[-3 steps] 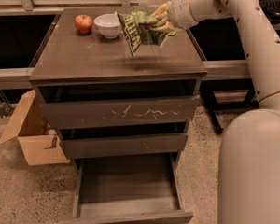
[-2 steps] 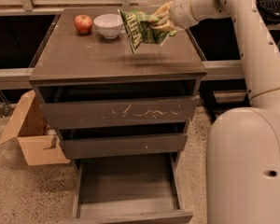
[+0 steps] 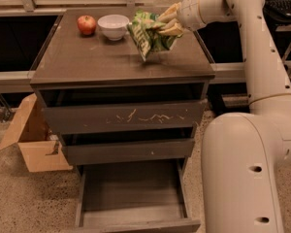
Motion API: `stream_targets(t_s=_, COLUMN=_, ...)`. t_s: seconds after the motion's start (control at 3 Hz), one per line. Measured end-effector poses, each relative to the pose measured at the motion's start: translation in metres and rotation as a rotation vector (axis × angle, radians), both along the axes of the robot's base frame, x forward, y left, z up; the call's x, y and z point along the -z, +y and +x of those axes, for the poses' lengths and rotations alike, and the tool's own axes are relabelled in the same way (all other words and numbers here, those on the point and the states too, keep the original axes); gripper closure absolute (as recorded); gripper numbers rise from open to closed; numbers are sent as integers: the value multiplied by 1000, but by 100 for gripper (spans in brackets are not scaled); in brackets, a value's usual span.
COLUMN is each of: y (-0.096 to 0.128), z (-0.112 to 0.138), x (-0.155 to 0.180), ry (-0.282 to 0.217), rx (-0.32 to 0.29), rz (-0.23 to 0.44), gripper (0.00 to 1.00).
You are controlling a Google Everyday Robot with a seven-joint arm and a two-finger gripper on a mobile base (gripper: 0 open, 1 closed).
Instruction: Pick green jalapeno chip bag from bottom drawer and place on counter
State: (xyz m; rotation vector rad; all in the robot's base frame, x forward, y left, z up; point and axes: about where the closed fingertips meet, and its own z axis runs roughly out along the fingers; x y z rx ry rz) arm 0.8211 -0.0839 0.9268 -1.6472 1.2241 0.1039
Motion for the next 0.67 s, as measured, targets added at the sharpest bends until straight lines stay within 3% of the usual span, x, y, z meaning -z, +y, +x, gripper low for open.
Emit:
stream_targets(t_s=0.33, y=-8, z=3, x=-6, ry=-17, rx=16, rz=33, gripper=4)
stream_targets(t_s=0.67, y=-35, z=-2, x=-26, ry=-86, rx=49, rz=73, gripper=0)
